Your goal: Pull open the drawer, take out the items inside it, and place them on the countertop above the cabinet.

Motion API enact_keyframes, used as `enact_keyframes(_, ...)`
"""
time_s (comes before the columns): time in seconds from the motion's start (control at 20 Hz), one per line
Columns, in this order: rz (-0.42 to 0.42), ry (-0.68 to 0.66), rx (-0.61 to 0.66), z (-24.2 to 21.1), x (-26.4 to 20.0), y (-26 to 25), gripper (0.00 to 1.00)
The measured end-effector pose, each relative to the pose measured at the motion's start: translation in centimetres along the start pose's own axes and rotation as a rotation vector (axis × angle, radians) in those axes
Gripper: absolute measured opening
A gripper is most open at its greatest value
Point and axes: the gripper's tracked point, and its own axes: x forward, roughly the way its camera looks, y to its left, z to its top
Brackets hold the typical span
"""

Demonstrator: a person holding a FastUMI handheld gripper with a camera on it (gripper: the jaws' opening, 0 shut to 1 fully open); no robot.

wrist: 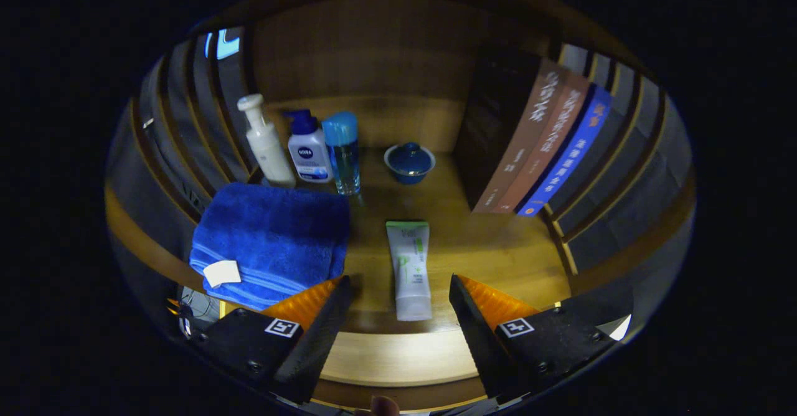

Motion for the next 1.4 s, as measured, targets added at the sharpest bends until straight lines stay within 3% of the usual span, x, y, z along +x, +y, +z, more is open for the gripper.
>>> enact_keyframes(0.15, -0.059, -0.148, -0.036, 0.5, -4.2, -1.2, 1.00)
enact_keyframes(0.35, -0.063, -0.366, 0.001, -0.1, -10.2, -1.0, 1.00)
enact_keyframes(0.55, -0.084, -0.506, 0.025, -3.4, -14.8, -1.9, 0.99)
enact_keyframes(0.8, -0.020, -0.620, 0.083, -9.1, -18.0, -1.3, 0.99)
enact_keyframes(1.2, -0.008, -0.697, 0.091, -19.9, -16.4, -1.2, 0.99)
enact_keyframes(1.4, 0.022, -0.656, 0.088, -24.4, -13.7, 0.4, 0.99)
